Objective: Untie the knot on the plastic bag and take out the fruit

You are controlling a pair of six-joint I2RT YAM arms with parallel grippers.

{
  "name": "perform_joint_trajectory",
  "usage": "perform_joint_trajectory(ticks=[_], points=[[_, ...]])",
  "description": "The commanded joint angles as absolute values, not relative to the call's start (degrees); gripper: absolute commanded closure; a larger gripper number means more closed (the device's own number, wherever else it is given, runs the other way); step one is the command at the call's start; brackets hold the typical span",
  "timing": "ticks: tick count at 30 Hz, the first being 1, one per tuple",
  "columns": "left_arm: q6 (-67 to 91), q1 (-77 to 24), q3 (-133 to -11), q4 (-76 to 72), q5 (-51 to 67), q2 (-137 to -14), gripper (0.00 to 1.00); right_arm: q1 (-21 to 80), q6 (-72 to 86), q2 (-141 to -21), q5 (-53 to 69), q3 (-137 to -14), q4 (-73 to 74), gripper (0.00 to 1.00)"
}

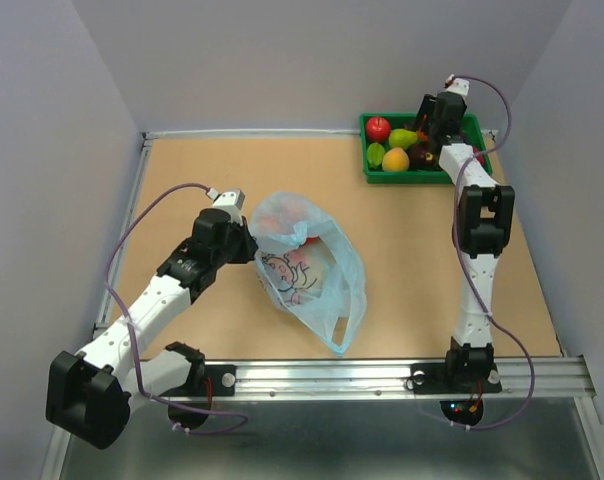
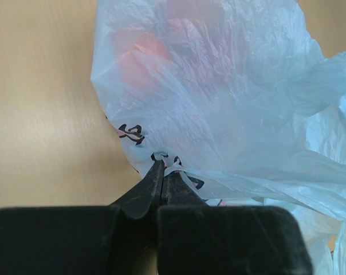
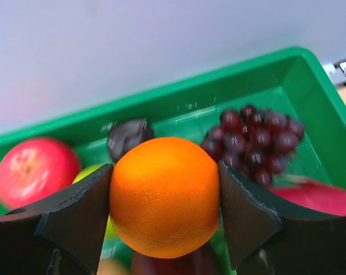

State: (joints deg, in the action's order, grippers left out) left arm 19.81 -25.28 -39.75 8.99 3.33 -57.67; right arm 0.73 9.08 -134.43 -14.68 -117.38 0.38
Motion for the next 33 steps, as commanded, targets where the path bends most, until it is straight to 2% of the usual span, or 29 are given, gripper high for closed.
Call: perform_joint_trajectory(ticks=[1, 3, 5, 6, 8, 16, 20, 24, 28, 33], points=[[18.37, -24.87, -40.96, 6.59, 5.36, -57.74, 0.96, 0.44, 10.55, -140.33, -15.29, -128.48, -3.87, 0.7], [18.28, -24.87, -41.04, 6.59, 5.45, -58.09, 0.96, 0.44, 11.07, -142.46, -16.69, -130.33, -4.22, 0.48], [18.19, -24.87, -41.05, 6.59, 5.54, -58.18, 0.96, 0.44, 11.25, -143.52, -17.4, -130.78, -4.74, 0.31], [18.19, -24.79, -41.04, 6.59, 5.45, -58.18, 0.96, 0.44, 11.34, -143.35, -17.84, -130.43, -5.01, 0.14], [18.11, -24.79, -41.04, 6.5, 5.45, -58.1, 0.96, 0.44, 10.9, -141.6, -18.19, -127.8, -5.97, 0.0], [18.19, -24.61, -41.05, 6.5, 5.27, -56.43, 0.96, 0.96, 10.37, -126.76, -16.0, -110.76, -10.63, 0.0], [18.63, -24.08, -41.04, 6.5, 5.27, -55.37, 0.96, 3.6, 8.88, -115.69, -10.21, -99.6, -10.55, 0.03], [19.07, -23.2, -40.78, 5.98, 6.15, -54.23, 0.96, 9.82, 8.0, -103.82, -7.48, -85.81, -10.46, 0.08], [19.25, -22.85, -40.43, 5.8, 6.94, -53.88, 0.96, 15.63, 14.21, -90.48, -3.8, -70.19, -10.46, 0.11], [19.34, -22.76, -40.25, 5.8, 6.07, -53.52, 0.96, 28.54, 17.66, -79.47, -0.35, -58.73, -10.11, 0.2]])
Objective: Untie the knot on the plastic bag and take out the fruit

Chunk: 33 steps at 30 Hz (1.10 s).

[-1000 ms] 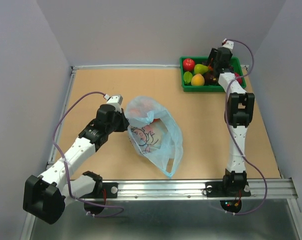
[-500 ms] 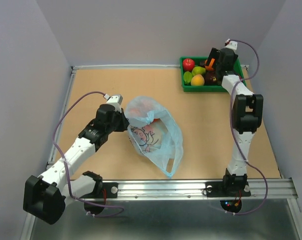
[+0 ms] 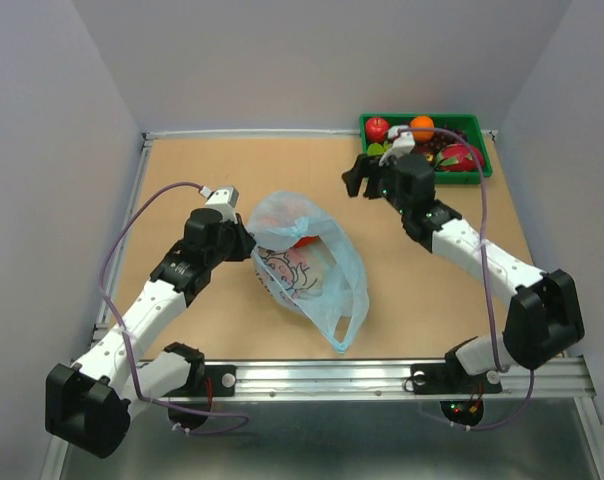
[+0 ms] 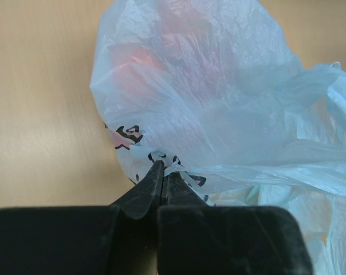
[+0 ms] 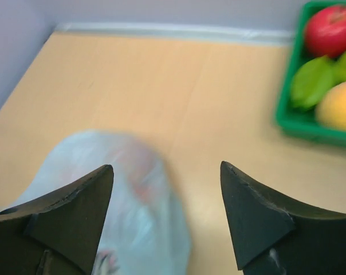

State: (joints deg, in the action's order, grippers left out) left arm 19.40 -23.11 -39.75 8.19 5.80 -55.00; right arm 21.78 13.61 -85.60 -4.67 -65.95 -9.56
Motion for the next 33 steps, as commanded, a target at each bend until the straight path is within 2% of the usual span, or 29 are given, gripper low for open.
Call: perform_joint_trajectory(ticks=[1, 3, 6, 9, 12, 20, 26, 29, 33], points=[[19.34, -22.76, -40.25, 5.71, 5.89, -53.53, 0.96, 30.48, 18.1, -77.97, -0.35, -57.32, -10.11, 0.21], [19.34, -22.68, -40.25, 5.8, 5.71, -53.79, 0.96, 36.87, 20.56, -74.28, 1.13, -52.92, -10.19, 0.25], [19.42, -22.76, -40.25, 5.89, 5.63, -54.14, 0.96, 45.05, 23.11, -71.21, -3.86, -47.58, -10.89, 0.28], [19.42, -22.76, -40.43, 6.06, 4.66, -54.75, 0.96, 49.38, 26.1, -68.91, -8.08, -42.73, -15.72, 0.31], [19.69, -22.76, -40.17, 6.15, 4.13, -54.67, 0.96, 52.9, 29.87, -67.59, -7.3, -36.22, -23.88, 0.36], [19.69, -22.76, -40.17, 6.15, 4.39, -55.72, 0.96, 55.55, 32.07, -80.92, -10.0, -35.42, -37.58, 0.36], [19.51, -22.94, -39.9, 5.72, 5.36, -55.81, 0.96, 55.55, 34.71, -93.5, -13.97, -40.69, -47.17, 0.36], [19.42, -22.94, -39.81, 5.19, 6.59, -55.99, 0.96, 55.46, 34.98, -100.27, -15.81, -43.76, -52.18, 0.3], [19.42, -23.03, -39.73, 4.83, 8.08, -56.77, 0.96, 55.46, 34.46, -107.47, -19.77, -47.28, -58.0, 0.13]])
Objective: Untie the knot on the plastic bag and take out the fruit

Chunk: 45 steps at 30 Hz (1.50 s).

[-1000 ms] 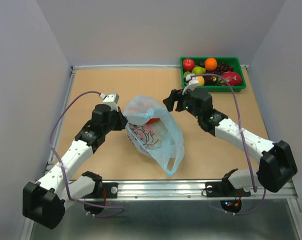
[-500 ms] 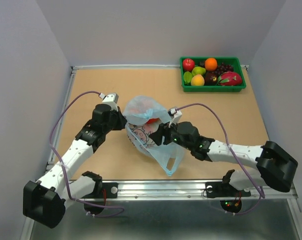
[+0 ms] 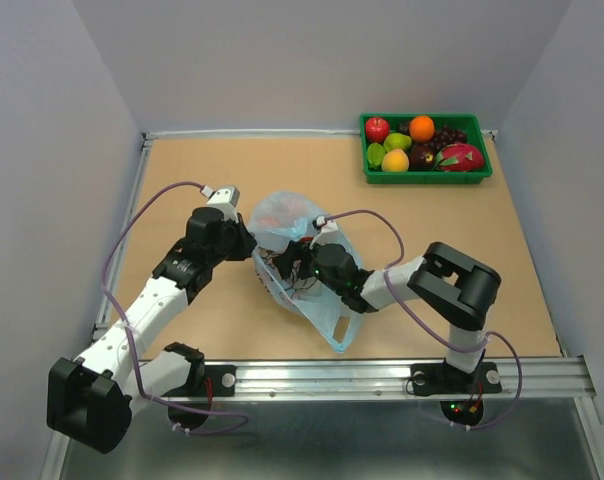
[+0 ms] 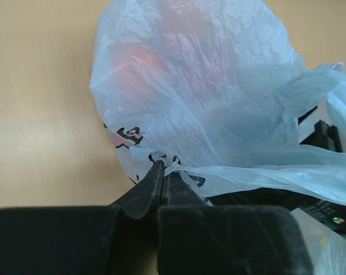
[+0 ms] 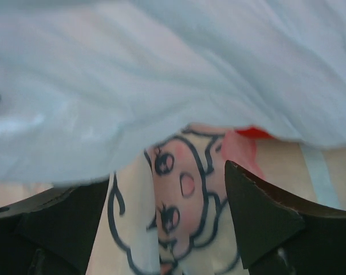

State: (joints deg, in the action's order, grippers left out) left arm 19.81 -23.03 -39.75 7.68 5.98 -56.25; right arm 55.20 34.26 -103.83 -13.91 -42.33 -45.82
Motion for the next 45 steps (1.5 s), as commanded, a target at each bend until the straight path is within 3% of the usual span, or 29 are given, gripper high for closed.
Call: perform_joint_trajectory(ticks=[1, 10, 28, 32, 33, 34, 37, 40, 45], points=[[19.42, -23.03, -39.81, 4.83, 8.17, -56.95, 0.96, 55.55, 34.19, -109.93, -20.65, -48.5, -59.31, 0.12], [18.28, -25.31, -39.73, 4.22, 11.25, -57.57, 0.96, 55.37, 34.45, -119.7, -25.66, -56.16, -64.25, 0.02], [16.88, -30.32, -39.02, 2.46, 14.33, -56.78, 0.99, 52.38, 33.84, -130.51, -18.81, -68.2, -65.57, 0.0], [16.96, -30.67, -39.02, 2.64, 13.37, -56.69, 0.99, 51.94, 34.36, -131.83, -17.85, -69.69, -65.57, 0.16], [16.96, -30.59, -39.11, 2.72, 13.01, -56.69, 0.99, 51.86, 34.28, -131.92, -17.49, -69.7, -65.57, 0.23], [17.05, -30.67, -39.2, 2.9, 12.66, -56.69, 0.99, 51.68, 34.28, -131.75, -17.14, -69.52, -65.57, 0.4], [17.23, -30.59, -39.55, 3.95, 9.59, -56.34, 0.99, 51.42, 33.93, -130.17, -16.17, -67.16, -65.57, 0.65], [17.31, -30.59, -39.9, 4.74, 5.29, -55.9, 0.99, 51.42, 33.49, -127.28, -15.03, -63.04, -65.65, 0.81], [18.19, -29.8, -40.43, 6.33, -1.56, -55.2, 0.99, 51.42, 32.87, -121.04, -13.8, -55.12, -66.88, 0.96]])
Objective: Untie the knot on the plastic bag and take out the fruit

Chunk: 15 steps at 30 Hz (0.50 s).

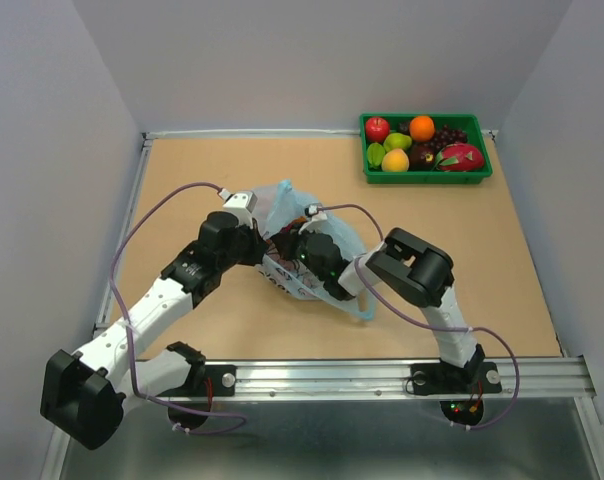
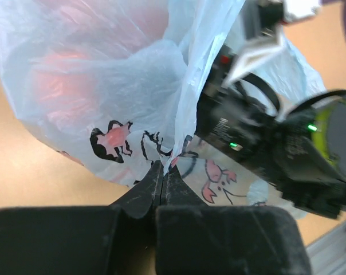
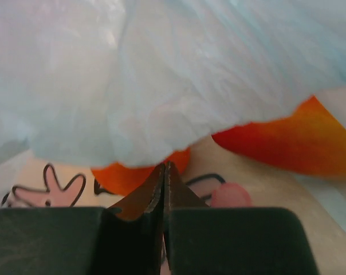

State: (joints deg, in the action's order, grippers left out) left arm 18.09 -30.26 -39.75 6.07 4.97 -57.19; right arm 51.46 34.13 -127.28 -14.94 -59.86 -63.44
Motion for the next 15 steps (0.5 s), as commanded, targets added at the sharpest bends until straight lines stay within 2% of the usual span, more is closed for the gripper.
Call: perform_joint_trajectory(ticks=[1, 8, 12, 13, 15], points=[[18.37, -29.53, -40.52, 6.59, -2.19, -54.67, 0.99, 51.42, 32.78, -119.98, -13.62, -53.72, -66.97, 0.99], [18.72, -27.25, -40.34, 6.33, -3.43, -53.61, 0.99, 51.42, 30.15, -111.36, -12.31, -44.57, -67.15, 0.99], [18.02, -27.25, -40.43, 5.45, -1.5, -53.88, 0.99, 51.42, 29.97, -109.69, -14.57, -42.1, -67.06, 0.78], [17.84, -27.33, -40.69, 5.45, -1.67, -54.31, 1.0, 51.42, 30.41, -109.34, -15.29, -41.32, -67.06, 0.6], [17.93, -27.51, -42.97, 5.54, -1.41, -54.84, 1.0, 51.42, 31.55, -108.64, -16.69, -40.26, -66.45, 0.44]])
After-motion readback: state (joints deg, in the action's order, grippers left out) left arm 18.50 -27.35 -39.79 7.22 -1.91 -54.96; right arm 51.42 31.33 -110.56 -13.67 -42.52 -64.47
